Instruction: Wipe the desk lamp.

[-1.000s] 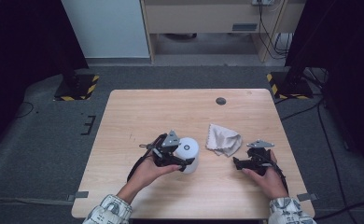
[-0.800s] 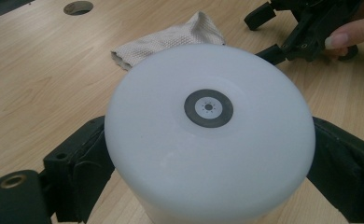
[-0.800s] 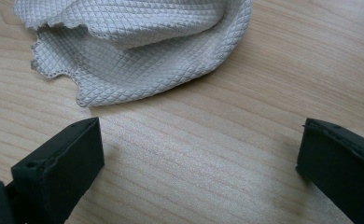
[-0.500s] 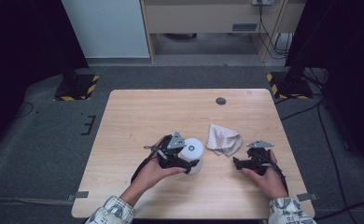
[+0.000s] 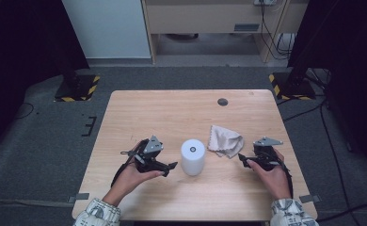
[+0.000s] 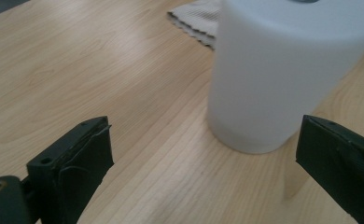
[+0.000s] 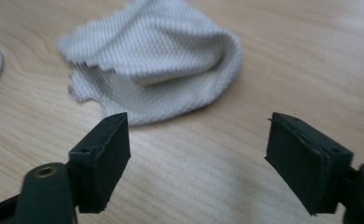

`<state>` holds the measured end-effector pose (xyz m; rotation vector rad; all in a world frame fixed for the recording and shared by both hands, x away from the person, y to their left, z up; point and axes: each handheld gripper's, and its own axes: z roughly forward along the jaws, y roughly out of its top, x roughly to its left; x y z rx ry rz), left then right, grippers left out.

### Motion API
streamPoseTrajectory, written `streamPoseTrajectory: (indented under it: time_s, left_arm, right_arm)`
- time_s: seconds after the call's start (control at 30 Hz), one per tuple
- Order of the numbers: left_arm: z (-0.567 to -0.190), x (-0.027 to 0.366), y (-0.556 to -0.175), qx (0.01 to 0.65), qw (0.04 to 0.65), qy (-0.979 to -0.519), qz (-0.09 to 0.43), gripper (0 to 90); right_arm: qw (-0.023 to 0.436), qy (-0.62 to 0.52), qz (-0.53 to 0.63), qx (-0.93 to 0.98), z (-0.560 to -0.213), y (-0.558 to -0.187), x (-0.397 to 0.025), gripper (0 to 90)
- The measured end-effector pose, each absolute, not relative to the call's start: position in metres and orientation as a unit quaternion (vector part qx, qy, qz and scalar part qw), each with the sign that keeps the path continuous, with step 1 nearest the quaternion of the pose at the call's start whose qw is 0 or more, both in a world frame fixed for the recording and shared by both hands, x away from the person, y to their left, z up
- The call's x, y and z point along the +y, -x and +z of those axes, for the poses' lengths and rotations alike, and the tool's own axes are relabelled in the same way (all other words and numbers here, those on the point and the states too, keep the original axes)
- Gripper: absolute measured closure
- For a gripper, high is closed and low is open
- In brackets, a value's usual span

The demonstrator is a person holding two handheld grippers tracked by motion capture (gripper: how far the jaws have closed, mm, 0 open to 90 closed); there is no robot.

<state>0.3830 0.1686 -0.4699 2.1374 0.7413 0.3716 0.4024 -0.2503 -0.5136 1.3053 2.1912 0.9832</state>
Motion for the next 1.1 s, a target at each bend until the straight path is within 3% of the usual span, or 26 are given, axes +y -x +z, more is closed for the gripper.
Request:
streamPoseTrajectory:
  time_s: [0.33, 0.43, 0.53, 0.63, 0.83, 1.1]
  left_arm:
    - [-0.481, 0.189, -0.397, 0.341, 0.402, -0.833, 0.167, 5.6]
    - [-0.483, 0.188, -0.398, 0.34, 0.396, -0.836, 0.17, 6.2]
    - [-0.486, 0.188, -0.399, 0.34, 0.39, -0.839, 0.17, 6.3]
    - [-0.49, 0.187, -0.4, 0.341, 0.38, -0.843, 0.171, 7.0]
    - [-0.492, 0.185, -0.402, 0.341, 0.379, -0.844, 0.169, 7.0]
    - [-0.494, 0.188, -0.4, 0.345, 0.383, -0.843, 0.157, 6.4]
  right_arm:
    - [0.225, -0.437, 0.373, 0.787, -0.479, -0.411, -0.236, 58.9]
    - [0.221, -0.423, 0.366, 0.799, -0.473, -0.424, -0.223, 63.6]
    - [0.212, -0.412, 0.352, 0.813, -0.474, -0.438, -0.213, 55.6]
    - [0.2, -0.432, 0.329, 0.815, -0.485, -0.452, -0.208, 37.8]
    - [0.172, -0.436, 0.317, 0.825, -0.512, -0.462, -0.202, 24.1]
    - [0.167, -0.432, 0.301, 0.834, -0.525, -0.462, -0.194, 28.4]
